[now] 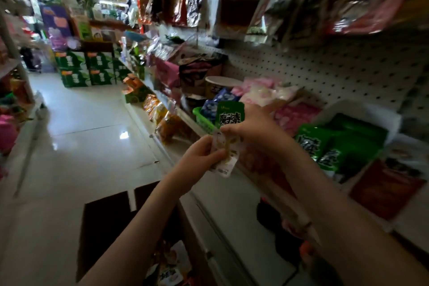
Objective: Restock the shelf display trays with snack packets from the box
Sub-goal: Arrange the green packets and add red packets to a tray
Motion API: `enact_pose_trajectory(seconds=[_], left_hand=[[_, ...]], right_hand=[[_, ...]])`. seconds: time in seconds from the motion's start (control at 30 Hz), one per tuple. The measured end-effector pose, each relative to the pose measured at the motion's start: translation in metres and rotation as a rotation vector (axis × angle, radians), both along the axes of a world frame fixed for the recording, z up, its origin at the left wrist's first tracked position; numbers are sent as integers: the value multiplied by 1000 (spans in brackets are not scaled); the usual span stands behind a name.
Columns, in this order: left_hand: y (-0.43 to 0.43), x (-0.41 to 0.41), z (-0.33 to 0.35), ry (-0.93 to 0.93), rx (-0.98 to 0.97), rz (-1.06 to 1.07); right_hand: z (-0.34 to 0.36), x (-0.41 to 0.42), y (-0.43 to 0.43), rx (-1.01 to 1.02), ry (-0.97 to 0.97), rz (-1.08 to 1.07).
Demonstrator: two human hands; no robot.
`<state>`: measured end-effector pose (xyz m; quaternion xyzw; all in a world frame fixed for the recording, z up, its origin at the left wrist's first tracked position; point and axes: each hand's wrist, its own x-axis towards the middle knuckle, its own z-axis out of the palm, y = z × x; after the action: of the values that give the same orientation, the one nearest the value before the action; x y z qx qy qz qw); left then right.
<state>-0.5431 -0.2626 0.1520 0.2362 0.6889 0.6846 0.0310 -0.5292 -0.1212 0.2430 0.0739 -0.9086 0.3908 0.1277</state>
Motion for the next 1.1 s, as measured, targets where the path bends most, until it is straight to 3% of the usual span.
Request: enact_pose_trajectory(seconds=[0.07, 0.23, 0.5, 0.77, 0.9, 1.1], left_hand=[[30, 4, 20, 62, 61, -106], [83, 6, 42, 282, -11, -45], [139, 12, 47, 565, -621, 172], [156, 16, 45, 594, -546, 204], [154, 18, 46, 591, -669, 112], [146, 17, 46, 596, -657, 104]], right_hand=[[24, 17, 28, -10, 42, -101], [57, 49, 72, 16, 151, -326], [35, 78, 108, 77, 184, -514], [31, 86, 118, 79, 203, -510], [27, 87, 120, 230, 90, -552], [15, 93, 119, 240, -38, -546]])
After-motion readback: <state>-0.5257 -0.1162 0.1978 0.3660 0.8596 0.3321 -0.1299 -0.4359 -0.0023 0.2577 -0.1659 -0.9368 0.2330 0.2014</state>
